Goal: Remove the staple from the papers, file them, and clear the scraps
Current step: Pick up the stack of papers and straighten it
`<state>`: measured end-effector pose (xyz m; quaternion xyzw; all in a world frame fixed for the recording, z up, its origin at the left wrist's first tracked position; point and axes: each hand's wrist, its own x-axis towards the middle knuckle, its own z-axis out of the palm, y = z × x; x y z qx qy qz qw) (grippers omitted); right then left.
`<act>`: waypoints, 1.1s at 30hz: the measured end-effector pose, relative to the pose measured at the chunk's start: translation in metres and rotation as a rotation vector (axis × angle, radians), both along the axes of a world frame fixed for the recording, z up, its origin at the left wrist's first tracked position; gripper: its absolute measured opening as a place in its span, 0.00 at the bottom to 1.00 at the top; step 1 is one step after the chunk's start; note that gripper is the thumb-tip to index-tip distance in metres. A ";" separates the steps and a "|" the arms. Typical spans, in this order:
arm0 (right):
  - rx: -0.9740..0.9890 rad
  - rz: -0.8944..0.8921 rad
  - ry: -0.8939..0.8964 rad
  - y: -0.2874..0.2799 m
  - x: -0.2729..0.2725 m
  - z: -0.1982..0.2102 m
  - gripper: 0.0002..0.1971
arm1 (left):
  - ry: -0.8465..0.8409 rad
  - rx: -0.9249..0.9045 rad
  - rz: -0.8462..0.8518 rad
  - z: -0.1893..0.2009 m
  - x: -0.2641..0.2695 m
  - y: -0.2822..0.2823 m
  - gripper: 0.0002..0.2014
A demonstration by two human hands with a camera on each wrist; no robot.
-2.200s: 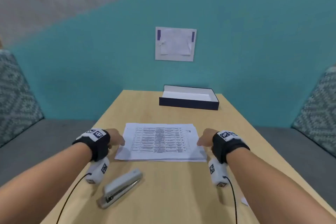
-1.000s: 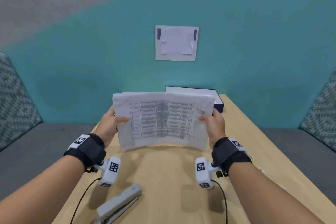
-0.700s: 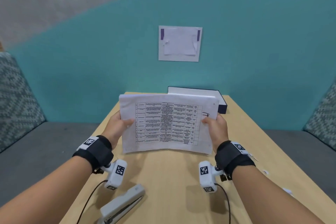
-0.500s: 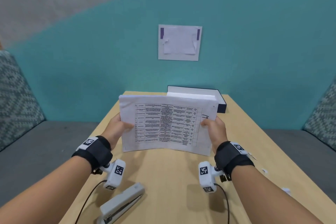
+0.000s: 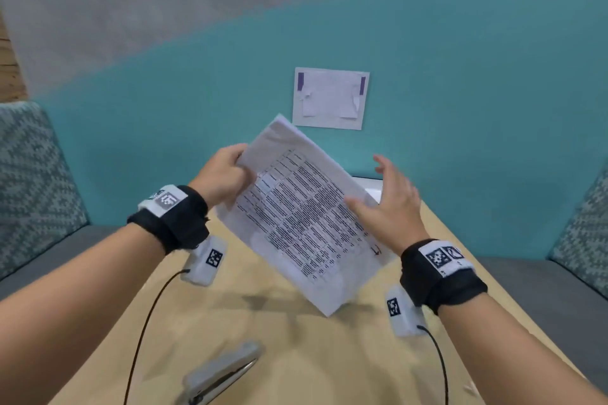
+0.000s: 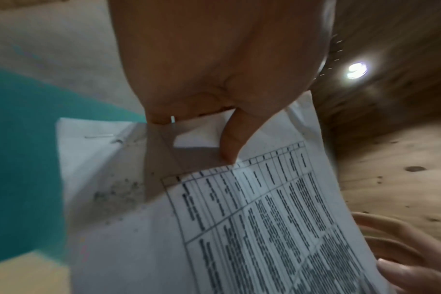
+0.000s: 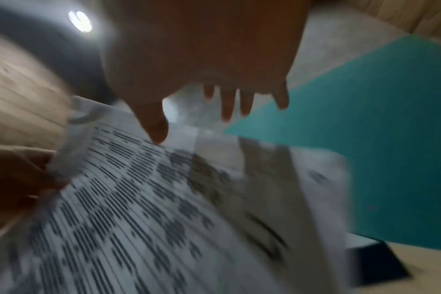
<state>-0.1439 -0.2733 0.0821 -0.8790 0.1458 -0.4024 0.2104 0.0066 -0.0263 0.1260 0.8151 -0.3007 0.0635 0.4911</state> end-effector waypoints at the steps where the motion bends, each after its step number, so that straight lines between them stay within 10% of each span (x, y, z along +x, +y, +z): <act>1: 0.043 0.093 0.057 0.003 -0.001 0.012 0.34 | -0.036 0.035 -0.019 0.012 -0.005 -0.004 0.10; 5: 0.284 0.390 0.096 0.016 -0.007 0.038 0.03 | -0.195 0.177 -0.074 0.045 -0.024 -0.017 0.12; 8: 0.400 0.403 -0.037 0.020 -0.008 0.033 0.09 | -0.300 0.148 0.026 0.050 -0.031 -0.022 0.09; 10: 0.530 0.404 -0.127 0.018 -0.008 0.027 0.11 | -0.326 0.057 0.213 0.039 -0.026 -0.024 0.32; 13: 0.678 0.406 -0.209 0.014 -0.008 0.015 0.14 | 0.133 -0.304 0.122 0.011 -0.020 -0.023 0.61; 16: 0.757 0.413 -0.254 0.018 -0.009 0.008 0.12 | 0.523 -0.381 -0.148 -0.011 -0.023 -0.020 0.41; 20: 0.773 0.384 -0.310 0.030 -0.008 -0.005 0.12 | 0.366 -0.514 -0.083 -0.028 -0.038 -0.031 0.11; 33: 0.896 0.282 -0.139 0.023 0.003 -0.048 0.15 | 0.441 -0.441 -0.100 -0.071 -0.036 -0.040 0.19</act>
